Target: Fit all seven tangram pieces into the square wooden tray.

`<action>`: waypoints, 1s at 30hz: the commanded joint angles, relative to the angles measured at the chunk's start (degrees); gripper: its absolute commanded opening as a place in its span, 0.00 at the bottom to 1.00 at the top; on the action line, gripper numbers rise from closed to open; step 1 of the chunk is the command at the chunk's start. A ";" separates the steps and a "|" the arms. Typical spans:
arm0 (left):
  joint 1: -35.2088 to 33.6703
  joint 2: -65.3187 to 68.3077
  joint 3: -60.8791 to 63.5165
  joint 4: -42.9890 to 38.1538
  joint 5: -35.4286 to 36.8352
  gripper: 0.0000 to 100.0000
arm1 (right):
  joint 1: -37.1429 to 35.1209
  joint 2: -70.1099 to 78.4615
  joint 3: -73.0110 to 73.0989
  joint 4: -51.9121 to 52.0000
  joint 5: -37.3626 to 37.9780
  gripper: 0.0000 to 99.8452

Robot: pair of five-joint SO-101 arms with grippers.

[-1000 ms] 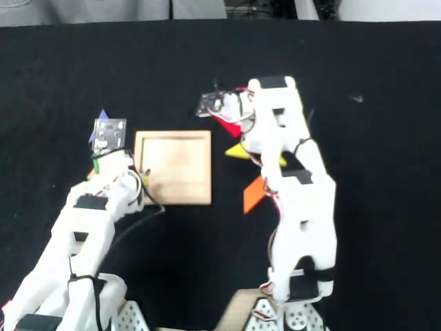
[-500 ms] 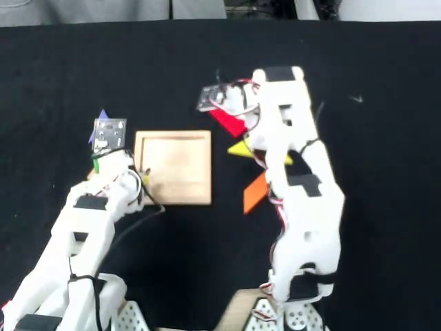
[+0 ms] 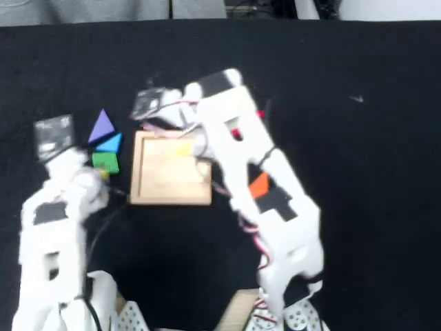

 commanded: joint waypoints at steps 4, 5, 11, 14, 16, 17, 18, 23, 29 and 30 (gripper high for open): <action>-12.35 -24.09 9.80 8.35 -5.98 0.16 | -7.21 -3.03 -0.48 -3.78 -2.90 0.25; -12.35 -27.25 12.44 9.32 -5.98 0.16 | -7.74 -2.42 -0.40 -4.13 -2.90 0.25; -16.31 -43.96 20.70 16.18 -9.14 0.16 | -10.37 3.91 -1.01 -4.66 -2.99 0.25; -17.45 -50.73 21.67 22.68 -10.46 0.16 | -10.73 5.23 -1.01 -5.98 -4.31 0.25; -17.27 -53.19 22.64 22.86 -10.46 0.16 | -10.55 5.32 -0.84 -7.56 -6.07 0.25; -17.19 -52.75 22.73 22.86 -10.46 0.16 | -10.46 5.32 -0.84 -7.91 -6.42 0.25; -17.10 -52.31 22.81 22.42 -10.46 0.16 | -10.46 5.23 -0.57 -8.18 -6.51 0.25; -16.84 -51.87 23.34 21.19 -10.46 0.16 | -11.34 5.49 -0.31 -8.18 -6.77 0.25; -16.84 -51.87 24.13 20.92 -10.55 0.16 | -12.31 5.58 0.40 -8.35 -8.18 0.25; -16.84 -51.87 24.22 20.92 -10.55 0.16 | -12.31 5.58 1.27 -9.14 -8.18 0.25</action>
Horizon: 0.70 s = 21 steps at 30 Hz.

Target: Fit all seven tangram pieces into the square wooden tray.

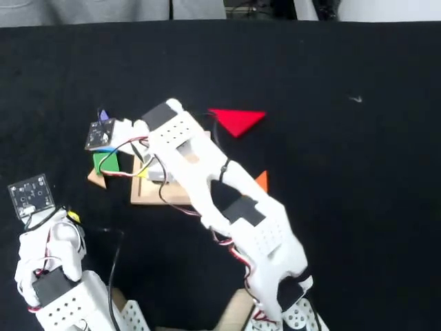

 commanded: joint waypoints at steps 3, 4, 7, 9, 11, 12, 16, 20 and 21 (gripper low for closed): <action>-0.04 -0.44 -0.31 -1.14 -0.53 0.16 | -0.79 -0.92 4.35 -4.84 -0.62 0.25; -0.04 -0.44 -0.31 -1.14 -0.53 0.16 | -0.70 -0.92 5.32 -5.80 -0.62 0.25; -0.04 -0.44 -0.31 -1.23 -0.53 0.16 | -0.70 -1.10 8.57 -7.47 -0.62 0.25; -0.04 -0.44 -0.31 -1.23 -0.53 0.16 | -0.62 -1.19 9.45 -7.65 -0.62 0.25; -0.04 -0.44 -0.31 -1.23 -0.53 0.16 | -0.62 -1.19 9.80 -7.65 -0.62 0.25; 0.04 -0.62 -0.31 -1.23 -0.44 0.16 | -0.70 -1.19 9.89 -7.56 -0.62 0.25; 0.04 -0.88 -0.22 -1.23 -0.44 0.16 | -0.70 -1.19 9.89 -7.56 -0.62 0.25; 0.04 -0.88 -0.22 -1.23 -0.44 0.16 | -1.05 -1.19 9.98 -7.38 -0.62 0.25; 0.04 -0.88 -0.22 -1.23 -0.44 0.16 | -1.05 -1.10 9.98 -7.38 -0.62 0.26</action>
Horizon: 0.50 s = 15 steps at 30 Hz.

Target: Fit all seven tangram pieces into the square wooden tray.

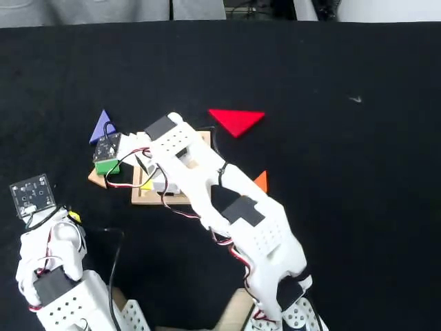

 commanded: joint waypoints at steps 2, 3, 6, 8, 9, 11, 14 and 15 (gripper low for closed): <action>0.04 -0.44 -0.22 -1.23 -0.44 0.16 | -0.97 -1.10 -0.22 -0.44 -0.79 0.26; 0.04 -0.44 -0.22 -1.23 -0.44 0.16 | -0.97 -1.10 -0.22 -0.44 -0.70 0.26; 0.04 -0.44 -0.22 -1.23 -0.44 0.16 | -0.97 -1.10 -0.22 -0.35 -0.70 0.26; 0.04 -0.44 -0.22 -1.23 -0.44 0.16 | -0.97 -1.10 -0.22 0.18 -0.62 0.26; 0.04 -0.44 -0.22 -1.23 -0.44 0.16 | -1.05 -1.10 -0.22 0.88 -0.62 0.26; 0.04 -0.44 -0.22 -1.23 -0.35 0.16 | -1.76 -1.19 -0.48 2.02 -0.62 0.26; 0.04 -0.53 -0.31 -1.23 -0.35 0.16 | -2.55 -1.19 -0.22 2.81 0.09 0.26; 0.04 -0.53 -0.31 -1.23 -0.35 0.16 | -2.81 -1.19 -0.22 2.99 0.53 0.26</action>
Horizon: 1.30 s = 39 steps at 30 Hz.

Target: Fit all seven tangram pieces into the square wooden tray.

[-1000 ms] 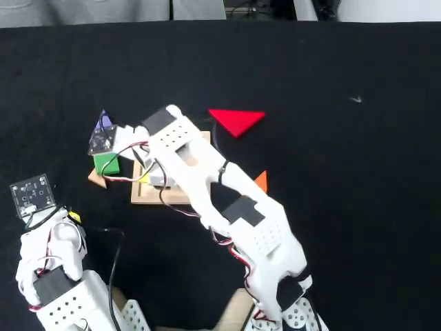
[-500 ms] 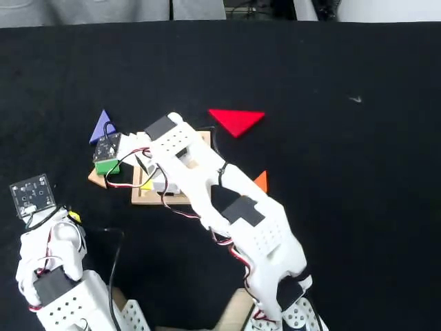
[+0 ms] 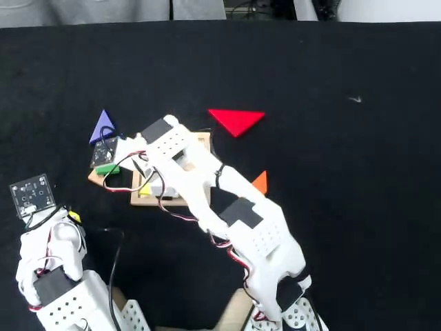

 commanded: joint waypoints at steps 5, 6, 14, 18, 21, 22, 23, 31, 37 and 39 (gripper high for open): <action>0.04 -0.53 -0.31 -1.23 -0.35 0.16 | -1.23 -1.19 -0.66 1.67 1.23 0.26; 0.04 -0.53 -0.31 -1.23 -0.35 0.16 | -1.23 -1.19 -0.66 1.76 1.23 0.26; 0.04 -0.53 -0.31 -1.23 -0.35 0.16 | -1.05 -1.27 -0.66 1.85 1.23 0.42; 0.04 -0.53 -0.31 -1.23 -0.35 0.16 | -1.05 -1.71 -0.75 1.85 2.29 0.41; 0.04 -0.53 -0.31 -1.23 -0.35 0.16 | -0.53 -4.97 -1.19 3.25 2.81 0.39; 0.04 -0.53 -0.31 -1.23 -0.35 0.16 | 0.18 -6.90 -1.98 4.13 2.81 0.38; 0.04 -0.53 -0.31 -1.23 -0.35 0.16 | 1.05 -9.01 -3.12 5.01 2.81 0.38; 0.04 -0.44 0.04 -2.55 -0.35 0.16 | 10.11 -17.19 -4.35 -0.97 -2.02 0.01; 0.04 -0.44 0.04 -2.55 -0.35 0.16 | 9.05 -12.09 1.01 -17.49 -13.27 0.01; 0.04 -0.44 0.31 -2.55 -0.35 0.16 | 8.18 -9.80 1.45 -19.96 -13.54 0.01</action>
